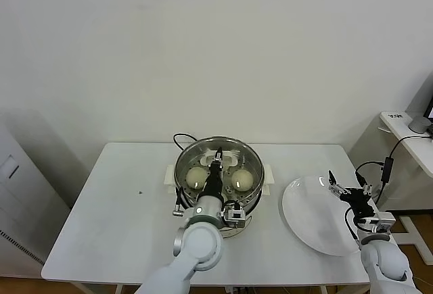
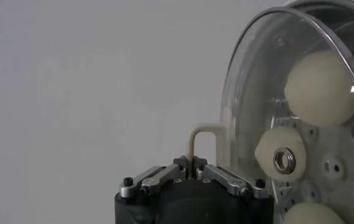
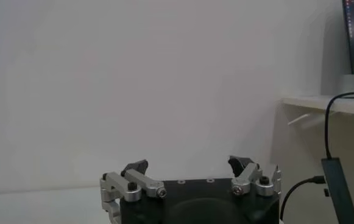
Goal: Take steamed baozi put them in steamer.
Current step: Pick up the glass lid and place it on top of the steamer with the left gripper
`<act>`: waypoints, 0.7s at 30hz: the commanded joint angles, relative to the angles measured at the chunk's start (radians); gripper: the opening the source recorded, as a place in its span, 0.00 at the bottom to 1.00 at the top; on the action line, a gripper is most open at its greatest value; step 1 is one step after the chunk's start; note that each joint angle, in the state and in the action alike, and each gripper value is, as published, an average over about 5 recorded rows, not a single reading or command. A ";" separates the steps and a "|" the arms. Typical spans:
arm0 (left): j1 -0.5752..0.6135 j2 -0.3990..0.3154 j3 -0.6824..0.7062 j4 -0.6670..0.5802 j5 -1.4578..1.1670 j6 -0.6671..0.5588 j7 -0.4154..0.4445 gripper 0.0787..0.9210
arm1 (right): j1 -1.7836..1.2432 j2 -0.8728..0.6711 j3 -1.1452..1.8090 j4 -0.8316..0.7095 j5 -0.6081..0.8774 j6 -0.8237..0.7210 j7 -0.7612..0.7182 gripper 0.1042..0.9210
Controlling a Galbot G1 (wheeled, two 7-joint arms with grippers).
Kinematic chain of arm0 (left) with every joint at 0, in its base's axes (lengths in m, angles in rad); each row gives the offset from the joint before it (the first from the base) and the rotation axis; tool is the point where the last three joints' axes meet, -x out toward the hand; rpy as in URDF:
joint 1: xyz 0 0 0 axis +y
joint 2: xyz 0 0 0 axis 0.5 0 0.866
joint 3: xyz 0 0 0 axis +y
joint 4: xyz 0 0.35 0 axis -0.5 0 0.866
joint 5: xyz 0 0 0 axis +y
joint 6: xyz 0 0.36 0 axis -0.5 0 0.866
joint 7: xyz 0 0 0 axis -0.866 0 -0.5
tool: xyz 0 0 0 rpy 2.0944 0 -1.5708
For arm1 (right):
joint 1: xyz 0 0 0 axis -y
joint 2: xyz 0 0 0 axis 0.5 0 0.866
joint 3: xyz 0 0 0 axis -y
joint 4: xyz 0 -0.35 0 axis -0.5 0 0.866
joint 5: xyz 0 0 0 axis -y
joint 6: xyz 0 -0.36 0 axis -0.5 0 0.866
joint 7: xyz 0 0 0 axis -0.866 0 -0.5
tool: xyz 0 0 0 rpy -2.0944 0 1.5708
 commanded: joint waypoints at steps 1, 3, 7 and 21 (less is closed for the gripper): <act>0.004 -0.004 -0.002 0.028 -0.007 -0.004 -0.018 0.03 | -0.001 0.001 0.000 0.008 0.001 -0.001 0.000 0.88; 0.004 -0.004 -0.004 0.031 -0.009 -0.006 -0.024 0.03 | -0.001 0.002 0.000 0.008 0.001 -0.001 0.001 0.88; 0.009 -0.004 -0.009 0.034 -0.009 -0.013 -0.032 0.03 | 0.000 0.004 0.001 0.007 0.001 -0.001 0.001 0.88; 0.052 -0.006 -0.028 0.019 -0.002 -0.032 -0.040 0.03 | 0.001 0.009 0.003 0.002 0.001 -0.001 0.000 0.88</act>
